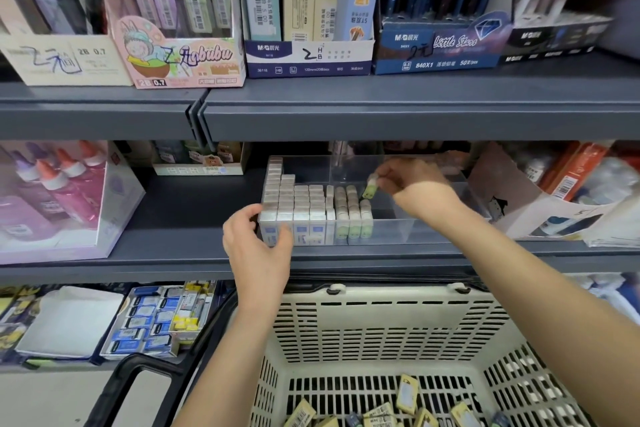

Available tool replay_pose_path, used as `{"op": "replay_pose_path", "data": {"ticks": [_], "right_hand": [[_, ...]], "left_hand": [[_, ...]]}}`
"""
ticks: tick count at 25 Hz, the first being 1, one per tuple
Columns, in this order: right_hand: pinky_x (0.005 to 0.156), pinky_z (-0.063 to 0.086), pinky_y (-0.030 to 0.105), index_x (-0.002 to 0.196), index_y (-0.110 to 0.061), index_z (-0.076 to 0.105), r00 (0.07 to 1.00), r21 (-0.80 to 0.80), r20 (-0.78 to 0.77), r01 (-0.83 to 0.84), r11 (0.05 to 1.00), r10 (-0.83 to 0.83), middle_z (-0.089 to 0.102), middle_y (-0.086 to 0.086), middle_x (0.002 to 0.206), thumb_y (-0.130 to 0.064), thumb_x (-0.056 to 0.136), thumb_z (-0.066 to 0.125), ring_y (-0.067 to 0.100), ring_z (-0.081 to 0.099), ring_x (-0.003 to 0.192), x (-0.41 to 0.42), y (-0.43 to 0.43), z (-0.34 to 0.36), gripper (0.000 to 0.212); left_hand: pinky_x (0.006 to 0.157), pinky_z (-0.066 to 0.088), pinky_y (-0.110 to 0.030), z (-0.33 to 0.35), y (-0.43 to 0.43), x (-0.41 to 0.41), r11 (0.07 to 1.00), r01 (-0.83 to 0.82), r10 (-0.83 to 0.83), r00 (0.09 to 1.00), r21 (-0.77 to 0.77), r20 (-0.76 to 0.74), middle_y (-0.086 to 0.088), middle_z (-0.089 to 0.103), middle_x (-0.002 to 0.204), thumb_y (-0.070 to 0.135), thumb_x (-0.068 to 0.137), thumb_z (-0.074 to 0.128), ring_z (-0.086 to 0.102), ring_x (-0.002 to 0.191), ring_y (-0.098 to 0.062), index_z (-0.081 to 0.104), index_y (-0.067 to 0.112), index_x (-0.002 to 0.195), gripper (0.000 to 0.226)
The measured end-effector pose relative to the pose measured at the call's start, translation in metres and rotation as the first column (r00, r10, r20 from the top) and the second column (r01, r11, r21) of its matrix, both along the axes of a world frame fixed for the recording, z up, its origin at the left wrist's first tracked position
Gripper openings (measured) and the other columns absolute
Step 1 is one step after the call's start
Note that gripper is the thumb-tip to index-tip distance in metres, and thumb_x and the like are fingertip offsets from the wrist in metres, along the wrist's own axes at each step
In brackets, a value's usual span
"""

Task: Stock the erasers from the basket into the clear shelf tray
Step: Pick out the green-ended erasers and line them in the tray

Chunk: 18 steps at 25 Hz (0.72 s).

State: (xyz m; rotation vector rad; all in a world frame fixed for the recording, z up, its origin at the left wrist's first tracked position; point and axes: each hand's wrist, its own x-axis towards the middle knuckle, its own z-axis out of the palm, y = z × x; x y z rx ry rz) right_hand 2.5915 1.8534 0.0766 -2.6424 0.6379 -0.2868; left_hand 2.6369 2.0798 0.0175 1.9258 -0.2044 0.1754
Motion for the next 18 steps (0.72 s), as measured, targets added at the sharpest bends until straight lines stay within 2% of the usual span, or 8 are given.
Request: {"op": "replay_pose_path", "data": {"ticks": [2, 5, 8, 13, 18], "right_hand": [[0.082, 0.047, 0.03, 0.104, -0.028, 0.062, 0.998, -0.005, -0.061, -0.007, 1.0, 0.006, 0.067, -0.005, 0.104, -0.029, 0.092, 0.053, 0.019, 0.057, 0.088, 0.005, 0.002, -0.008, 0.016], [0.088, 0.049, 0.036, 0.103, -0.029, 0.061, 0.992, -0.008, -0.128, -0.021, 1.0, 0.02, 0.067, -0.004, 0.109, -0.027, 0.093, 0.051, 0.024, 0.06, 0.099, 0.009, 0.005, -0.017, 0.015], [0.088, 0.047, 0.036, 0.105, -0.027, 0.06, 0.983, -0.066, -0.182, -0.038, 0.997, 0.026, 0.066, 0.001, 0.111, -0.027, 0.095, 0.046, 0.027, 0.058, 0.103, 0.013, 0.007, -0.022, 0.017], [0.088, 0.043, 0.037, 0.11, -0.025, 0.058, 0.975, -0.121, -0.22, -0.054, 0.991, 0.026, 0.064, 0.006, 0.114, -0.028, 0.097, 0.042, 0.029, 0.056, 0.104, 0.015, 0.01, -0.022, 0.022], [0.089, 0.047, 0.037, 0.12, -0.024, 0.055, 0.981, -0.06, -0.185, -0.068, 0.996, 0.056, 0.062, 0.006, 0.12, -0.027, 0.095, 0.046, 0.03, 0.054, 0.109, 0.0, 0.012, -0.011, 0.026]], "left_hand": [[0.101, 0.039, -0.036, -0.002, -0.002, 0.002, 0.999, 0.018, -0.016, 0.998, 0.032, -0.067, 0.008, 0.038, 0.115, 0.018, 0.081, 0.069, 0.043, 0.117, -0.017, 0.045, 0.015, 0.125, 0.05], [0.102, 0.04, -0.039, -0.004, -0.004, 0.004, 0.999, 0.045, -0.041, 0.991, 0.028, -0.126, 0.006, 0.04, 0.119, 0.021, 0.082, 0.068, 0.043, 0.12, -0.017, 0.043, 0.016, 0.128, 0.053], [0.104, 0.038, -0.04, -0.005, -0.005, 0.004, 0.998, 0.047, -0.042, 0.993, 0.035, -0.114, 0.0, 0.043, 0.126, 0.021, 0.082, 0.068, 0.041, 0.122, -0.019, 0.044, 0.015, 0.128, 0.052], [0.103, 0.037, -0.038, -0.007, -0.004, 0.004, 0.998, 0.052, -0.049, 0.993, 0.03, -0.104, 0.002, 0.043, 0.126, 0.022, 0.083, 0.067, 0.041, 0.122, -0.018, 0.044, 0.016, 0.127, 0.05], [0.101, 0.038, -0.036, -0.004, -0.004, -0.006, 0.999, 0.042, -0.043, 0.998, -0.019, -0.054, 0.006, 0.039, 0.119, 0.018, 0.085, 0.064, 0.039, 0.121, -0.019, 0.044, 0.015, 0.124, 0.044]]}}
